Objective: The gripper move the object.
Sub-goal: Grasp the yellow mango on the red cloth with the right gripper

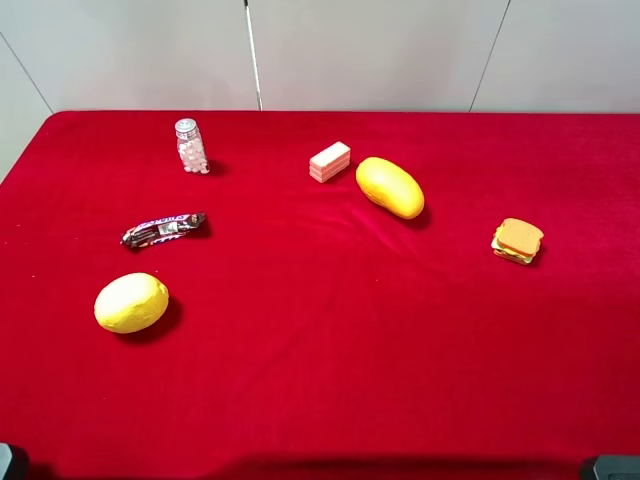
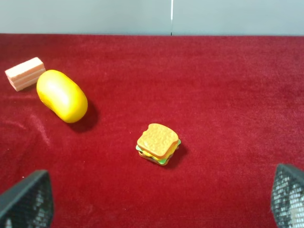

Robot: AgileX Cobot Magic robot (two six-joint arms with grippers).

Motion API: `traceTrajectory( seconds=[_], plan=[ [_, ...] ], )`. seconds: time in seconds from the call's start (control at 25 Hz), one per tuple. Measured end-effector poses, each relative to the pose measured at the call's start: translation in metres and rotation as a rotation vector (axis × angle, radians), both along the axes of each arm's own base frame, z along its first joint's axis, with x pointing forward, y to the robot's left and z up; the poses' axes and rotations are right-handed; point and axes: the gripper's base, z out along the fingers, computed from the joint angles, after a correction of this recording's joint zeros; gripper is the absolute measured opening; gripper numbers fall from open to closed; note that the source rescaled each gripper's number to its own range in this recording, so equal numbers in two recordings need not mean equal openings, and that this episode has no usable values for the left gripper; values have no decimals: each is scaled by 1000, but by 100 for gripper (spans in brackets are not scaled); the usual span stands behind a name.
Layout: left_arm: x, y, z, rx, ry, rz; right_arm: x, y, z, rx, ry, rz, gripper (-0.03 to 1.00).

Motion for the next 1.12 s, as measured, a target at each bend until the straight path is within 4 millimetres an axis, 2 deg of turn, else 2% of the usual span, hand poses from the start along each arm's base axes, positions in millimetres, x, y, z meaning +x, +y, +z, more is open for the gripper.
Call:
traceTrajectory(
  seconds=[1.12],
  plan=[
    [0, 0, 0, 0, 0, 0, 0, 0, 1, -5, -13, 3, 100]
  ],
)
